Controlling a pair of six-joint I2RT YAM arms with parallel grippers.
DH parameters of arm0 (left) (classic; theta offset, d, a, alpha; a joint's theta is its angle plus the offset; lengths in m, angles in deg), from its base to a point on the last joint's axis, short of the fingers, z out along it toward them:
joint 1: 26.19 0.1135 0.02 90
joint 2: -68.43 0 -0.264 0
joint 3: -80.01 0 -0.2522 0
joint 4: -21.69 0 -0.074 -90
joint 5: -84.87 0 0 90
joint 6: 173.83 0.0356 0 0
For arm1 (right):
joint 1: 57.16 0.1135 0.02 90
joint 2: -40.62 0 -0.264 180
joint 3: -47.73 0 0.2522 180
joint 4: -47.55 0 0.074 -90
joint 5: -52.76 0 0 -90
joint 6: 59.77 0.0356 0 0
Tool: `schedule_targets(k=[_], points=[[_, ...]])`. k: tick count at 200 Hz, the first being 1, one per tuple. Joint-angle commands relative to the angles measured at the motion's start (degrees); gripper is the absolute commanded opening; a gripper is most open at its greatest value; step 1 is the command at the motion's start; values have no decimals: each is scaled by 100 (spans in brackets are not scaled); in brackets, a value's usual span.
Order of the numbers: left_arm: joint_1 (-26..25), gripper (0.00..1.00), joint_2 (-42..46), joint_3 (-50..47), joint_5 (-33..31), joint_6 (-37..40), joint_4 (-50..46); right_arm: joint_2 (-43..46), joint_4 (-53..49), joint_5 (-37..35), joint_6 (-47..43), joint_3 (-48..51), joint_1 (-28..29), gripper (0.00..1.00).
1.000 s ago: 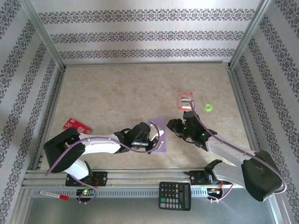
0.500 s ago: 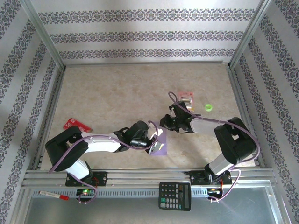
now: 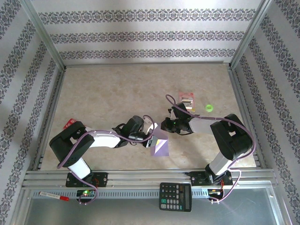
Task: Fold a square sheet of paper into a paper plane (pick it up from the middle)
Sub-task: Fold the triangle a second time at the center of the table.
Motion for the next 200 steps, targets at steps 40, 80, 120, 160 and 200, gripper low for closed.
schedule_targets(k=[40,80,120,160,200], points=[[293,0,-167,10,240,120,-192,-184,-97,13,-138,11,-31,12],[384,0,-324,102,280,196,-373,-177,-105,-13,-143,26,-26,11],[451,0,-361,77,253,226,-423,-175,-130,-48,-169,55,-22,11],[489,1,-492,214,249,275,-569,-205,-105,-65,-169,64,-4,11],[498,2,-558,253,222,312,-611,-220,-105,-74,-173,46,31,11]])
